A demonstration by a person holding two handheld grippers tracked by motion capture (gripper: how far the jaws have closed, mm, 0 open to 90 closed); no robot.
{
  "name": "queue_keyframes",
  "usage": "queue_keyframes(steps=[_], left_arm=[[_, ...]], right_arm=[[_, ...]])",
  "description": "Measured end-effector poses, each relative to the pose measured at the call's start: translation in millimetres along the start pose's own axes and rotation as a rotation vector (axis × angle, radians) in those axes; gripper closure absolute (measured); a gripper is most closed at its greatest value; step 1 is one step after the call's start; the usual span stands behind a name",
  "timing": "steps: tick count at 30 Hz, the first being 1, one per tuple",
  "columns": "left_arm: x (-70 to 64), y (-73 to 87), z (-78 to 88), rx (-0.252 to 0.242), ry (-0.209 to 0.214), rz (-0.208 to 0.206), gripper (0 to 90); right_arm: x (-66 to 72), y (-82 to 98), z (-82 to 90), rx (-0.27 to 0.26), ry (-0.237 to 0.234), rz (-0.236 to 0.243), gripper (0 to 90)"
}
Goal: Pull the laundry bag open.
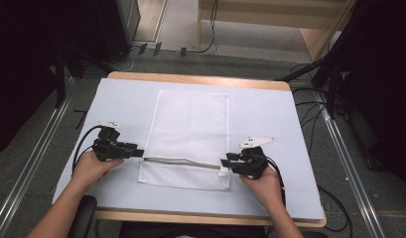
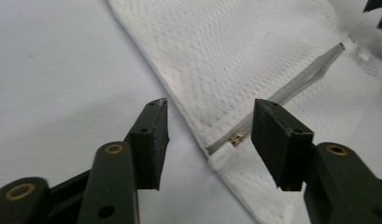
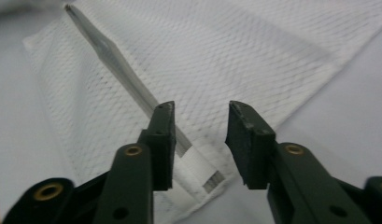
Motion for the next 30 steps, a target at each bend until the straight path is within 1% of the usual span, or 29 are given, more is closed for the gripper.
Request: queue_keyframes(steps=[2, 4, 7, 10, 11, 13, 15, 16, 18, 21, 24, 27, 30], left_arm=[[2.5, -2.2, 2.1, -0.023, -0.015, -0.013, 45.1], [5.1, -3.6, 4.2, -0.038, -0.031, -0.015, 43.5], [9.5, -4.9, 7.3, -0.057, -0.055, -0.025, 41.8], [14.0, -6.0, 9.8, -0.078, -0.084, -0.030, 39.7], [15.6, -6.0, 11.0, -0.081, -0.088, -0.030, 40.0], [19.6, -6.3, 12.5, -0.088, -0.100, -0.021, 40.0], [24.0, -6.4, 13.8, -0.097, -0.124, -0.027, 39.3], [25.7, -7.0, 14.5, -0.104, -0.133, -0.038, 38.5], [27.4, -7.9, 14.9, -0.121, -0.146, -0.042, 36.2], [29.7, -7.3, 14.1, -0.114, -0.159, -0.054, 34.9], [31.5, -6.9, 13.7, -0.106, -0.159, -0.060, 32.6], [33.0, -7.4, 13.8, -0.114, -0.164, -0.050, 30.9], [35.1, -7.8, 13.8, -0.115, -0.170, -0.050, 29.9]], right_arm=[[-7.3, 0.5, 4.7, -0.013, 0.019, 0.000, 55.2], [-14.9, 1.4, 9.4, -0.028, 0.041, -0.016, 50.3], [-25.3, 3.6, 15.7, -0.054, 0.060, -0.032, 46.4], [-34.8, 7.5, 20.3, -0.055, 0.091, -0.033, 44.6], [-37.8, 8.6, 21.6, -0.054, 0.104, -0.035, 44.2], [-42.0, 9.6, 23.1, -0.063, 0.112, -0.039, 42.5], [-45.3, 10.8, 23.5, -0.064, 0.119, -0.050, 39.9], [-46.3, 11.3, 23.2, -0.064, 0.118, -0.053, 39.0], [-48.2, 12.7, 22.5, -0.059, 0.121, -0.058, 37.5], [-50.2, 14.2, 21.5, -0.052, 0.124, -0.069, 36.2], [-51.4, 14.9, 21.3, -0.051, 0.128, -0.075, 35.5], [-53.2, 15.9, 20.8, -0.050, 0.129, -0.078, 34.3], [-55.2, 16.5, 21.0, -0.053, 0.135, -0.088, 33.6]])
Point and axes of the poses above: each handheld gripper's, and its own axes: z roughly backward along the jaws, y roughly out of its underside, x roughly to its left, the point moved 8 cm from there along -z, roughly forward along the jaws, and after that the axes turned 11 degrees about z, right-handed, at the moved point
